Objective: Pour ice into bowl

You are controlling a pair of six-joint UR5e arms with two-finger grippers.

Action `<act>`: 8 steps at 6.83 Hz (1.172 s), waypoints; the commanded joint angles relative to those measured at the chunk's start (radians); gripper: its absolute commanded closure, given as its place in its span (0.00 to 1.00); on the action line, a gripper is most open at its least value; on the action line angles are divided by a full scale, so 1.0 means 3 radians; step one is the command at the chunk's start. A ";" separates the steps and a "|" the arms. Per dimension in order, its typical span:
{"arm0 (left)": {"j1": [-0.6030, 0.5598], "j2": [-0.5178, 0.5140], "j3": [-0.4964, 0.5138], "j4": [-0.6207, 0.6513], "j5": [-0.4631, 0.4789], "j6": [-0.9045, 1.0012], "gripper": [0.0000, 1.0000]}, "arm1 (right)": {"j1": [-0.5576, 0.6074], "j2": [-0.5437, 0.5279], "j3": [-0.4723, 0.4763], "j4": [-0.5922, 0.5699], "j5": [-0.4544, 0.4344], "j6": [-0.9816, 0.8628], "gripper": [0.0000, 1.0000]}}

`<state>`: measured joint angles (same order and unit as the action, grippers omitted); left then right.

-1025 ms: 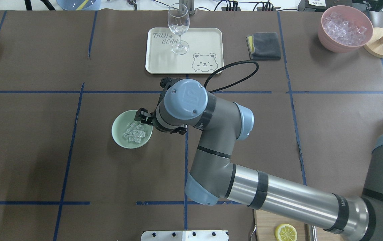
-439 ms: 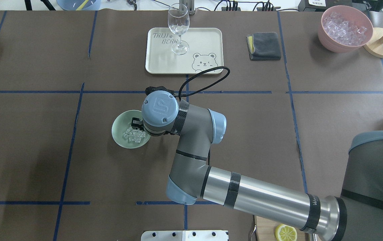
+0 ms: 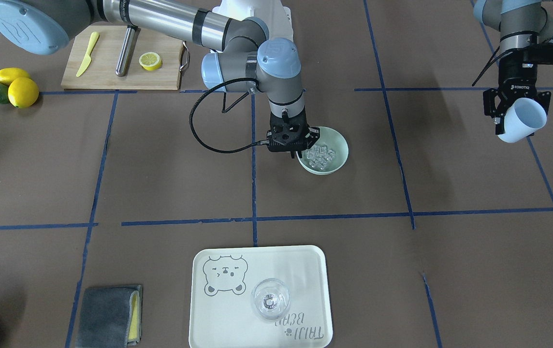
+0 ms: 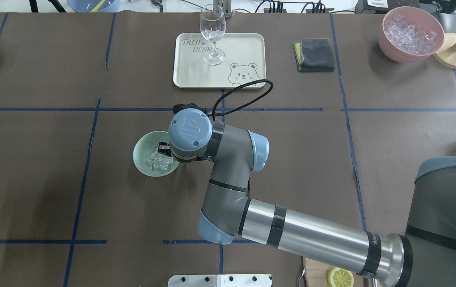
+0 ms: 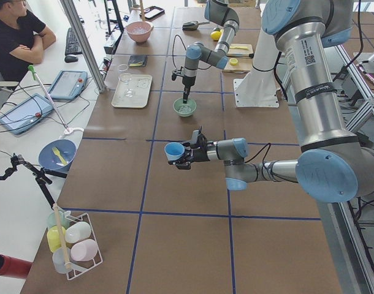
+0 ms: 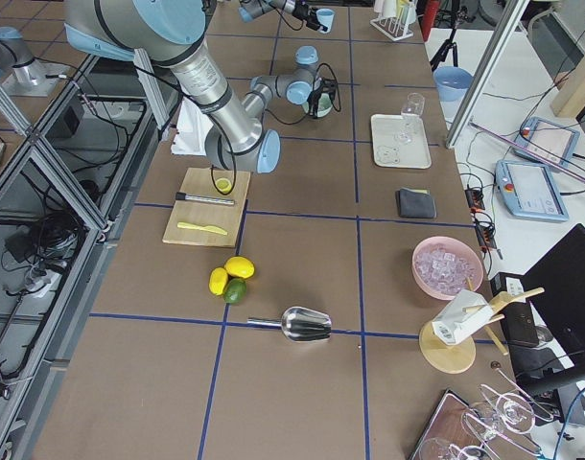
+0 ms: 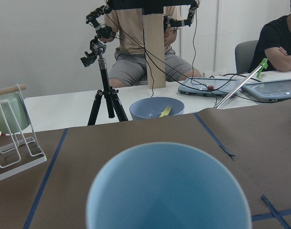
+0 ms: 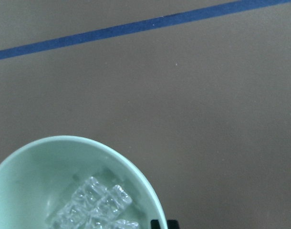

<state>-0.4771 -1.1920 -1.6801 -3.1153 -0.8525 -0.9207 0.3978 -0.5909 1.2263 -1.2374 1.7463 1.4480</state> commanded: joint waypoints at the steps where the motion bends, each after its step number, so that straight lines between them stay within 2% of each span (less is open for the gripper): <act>1: 0.0005 -0.0030 0.0006 0.0030 -0.0001 -0.0009 1.00 | 0.0003 0.0001 0.0074 0.0003 0.0018 0.0005 1.00; 2: 0.0005 -0.0061 0.0067 0.0030 -0.0001 -0.0029 1.00 | 0.0014 -0.0004 0.0176 0.0003 0.0029 0.0010 1.00; 4: 0.0066 -0.0193 0.0419 0.0030 0.0014 -0.0371 1.00 | 0.0095 -0.0024 0.0304 -0.0007 0.0105 0.0005 1.00; 5: 0.0188 -0.0285 0.0562 0.0035 0.0196 -0.0377 1.00 | 0.0131 -0.0070 0.0416 -0.0042 0.0217 0.0005 1.00; 7: 0.0378 -0.0489 0.0772 0.0035 0.0499 -0.0382 1.00 | 0.0258 -0.0615 0.1068 -0.0053 0.0340 0.0000 1.00; 8: 0.0449 -0.0511 0.0784 0.0040 0.0571 -0.0382 1.00 | 0.0279 -0.0678 0.1203 -0.0184 0.0341 -0.0005 1.00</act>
<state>-0.3676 -1.3278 -1.4617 -3.1041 -0.7135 -1.0345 0.4694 -0.7465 1.5169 -1.2623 1.8422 1.4481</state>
